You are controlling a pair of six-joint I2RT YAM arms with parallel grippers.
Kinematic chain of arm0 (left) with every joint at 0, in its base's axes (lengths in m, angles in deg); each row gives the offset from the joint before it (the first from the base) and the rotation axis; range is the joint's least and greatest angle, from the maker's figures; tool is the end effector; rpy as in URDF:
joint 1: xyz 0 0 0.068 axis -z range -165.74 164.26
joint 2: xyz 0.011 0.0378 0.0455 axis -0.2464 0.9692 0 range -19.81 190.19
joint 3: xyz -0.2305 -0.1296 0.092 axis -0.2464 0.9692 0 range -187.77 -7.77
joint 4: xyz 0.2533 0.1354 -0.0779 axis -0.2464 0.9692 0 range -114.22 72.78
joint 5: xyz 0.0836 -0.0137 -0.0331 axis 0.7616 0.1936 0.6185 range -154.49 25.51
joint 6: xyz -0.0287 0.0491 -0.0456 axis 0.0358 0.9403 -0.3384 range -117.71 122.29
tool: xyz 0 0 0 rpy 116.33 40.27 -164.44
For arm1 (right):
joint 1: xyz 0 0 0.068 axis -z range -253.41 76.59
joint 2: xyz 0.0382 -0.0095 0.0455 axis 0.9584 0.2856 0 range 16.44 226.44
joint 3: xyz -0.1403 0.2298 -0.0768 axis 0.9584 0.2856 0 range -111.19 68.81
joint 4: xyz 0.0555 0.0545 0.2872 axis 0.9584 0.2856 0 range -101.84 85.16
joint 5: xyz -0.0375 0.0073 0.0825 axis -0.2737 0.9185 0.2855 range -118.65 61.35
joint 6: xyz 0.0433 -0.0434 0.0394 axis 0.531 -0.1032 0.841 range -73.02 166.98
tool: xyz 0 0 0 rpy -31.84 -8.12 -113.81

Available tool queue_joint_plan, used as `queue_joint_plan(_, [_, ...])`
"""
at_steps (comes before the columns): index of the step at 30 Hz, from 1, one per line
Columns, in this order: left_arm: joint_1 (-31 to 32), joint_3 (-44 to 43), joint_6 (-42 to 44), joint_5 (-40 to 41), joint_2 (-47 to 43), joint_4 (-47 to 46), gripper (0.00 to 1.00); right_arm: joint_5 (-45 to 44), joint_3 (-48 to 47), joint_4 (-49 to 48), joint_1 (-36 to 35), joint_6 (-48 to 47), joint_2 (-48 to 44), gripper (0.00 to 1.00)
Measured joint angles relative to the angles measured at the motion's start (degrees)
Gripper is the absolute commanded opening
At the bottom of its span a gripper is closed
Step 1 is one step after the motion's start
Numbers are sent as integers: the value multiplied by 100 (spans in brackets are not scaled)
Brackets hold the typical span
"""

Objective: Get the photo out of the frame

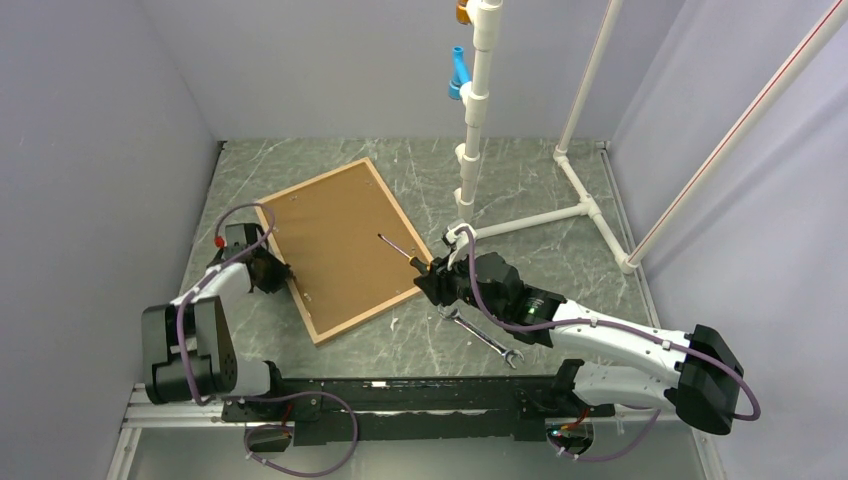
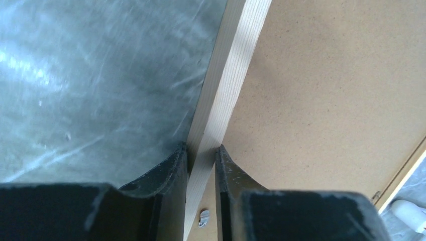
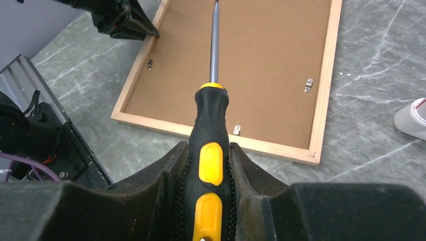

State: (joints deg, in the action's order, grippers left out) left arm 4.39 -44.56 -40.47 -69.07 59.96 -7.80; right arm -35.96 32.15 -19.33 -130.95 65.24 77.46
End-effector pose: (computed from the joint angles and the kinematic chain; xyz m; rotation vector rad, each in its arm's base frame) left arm 0.2849 0.0447 0.1157 -1.1424 2.3746 -0.3052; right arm 0.1673 0.2487 0.2499 -0.5651 1.8560 0.7853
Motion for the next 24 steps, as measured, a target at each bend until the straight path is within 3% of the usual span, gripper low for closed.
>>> queue_joint_plan(5, [33,839,-643,55,-953,-203,4,0,0,-20,-44,0,0,0])
queue_joint_plan(10, [74,1351,-920,214,-1919,184,44,2,0,-39,-90,0,2,0])
queue_joint_plan(13, [105,1379,-778,293,-2428,682,56,-2,0,-39,-114,0,2,0])
queue_joint_plan(19, [258,1329,35,15,-3958,1084,64,-114,0,-37,-168,0,2,0])
queue_joint_plan(24, [907,1305,542,-638,-4144,883,66,-422,4,-37,-188,42,2,0])
